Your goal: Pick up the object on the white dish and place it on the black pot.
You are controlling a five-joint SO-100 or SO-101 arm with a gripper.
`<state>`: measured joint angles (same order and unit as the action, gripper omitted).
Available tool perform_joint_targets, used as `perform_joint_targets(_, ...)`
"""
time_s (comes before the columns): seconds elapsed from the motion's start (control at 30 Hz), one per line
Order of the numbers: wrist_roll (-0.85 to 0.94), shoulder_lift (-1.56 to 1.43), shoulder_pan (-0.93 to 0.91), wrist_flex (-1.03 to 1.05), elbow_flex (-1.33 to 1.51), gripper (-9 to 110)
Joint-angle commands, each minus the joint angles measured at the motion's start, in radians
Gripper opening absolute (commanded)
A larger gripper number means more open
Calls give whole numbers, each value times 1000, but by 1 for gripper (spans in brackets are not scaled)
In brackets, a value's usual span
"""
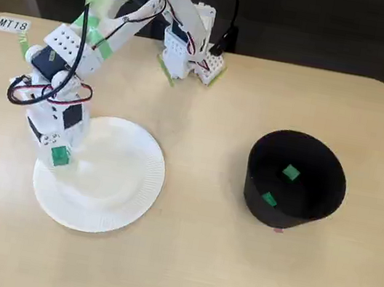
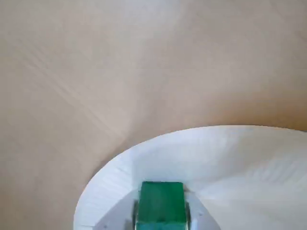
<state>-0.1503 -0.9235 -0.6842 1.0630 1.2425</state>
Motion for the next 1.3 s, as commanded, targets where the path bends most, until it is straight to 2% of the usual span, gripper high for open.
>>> perform_joint_targets(0.0,0,-6,-8,-11,-46,0)
perform_joint_targets(0.2,29,-72,11,-12,-58,0)
perform_joint_targets(0.43,110,-328,121,-2,-117,0)
perform_joint_targets(0.63,187,-568,357,81,-117,0)
perform_joint_targets(0.87,221,-744,723,253,-106,0)
perform_joint_targets(1.1,186,-753,1068,368,-106,0)
perform_joint_targets(1.27,167,-687,1216,405,-103,0)
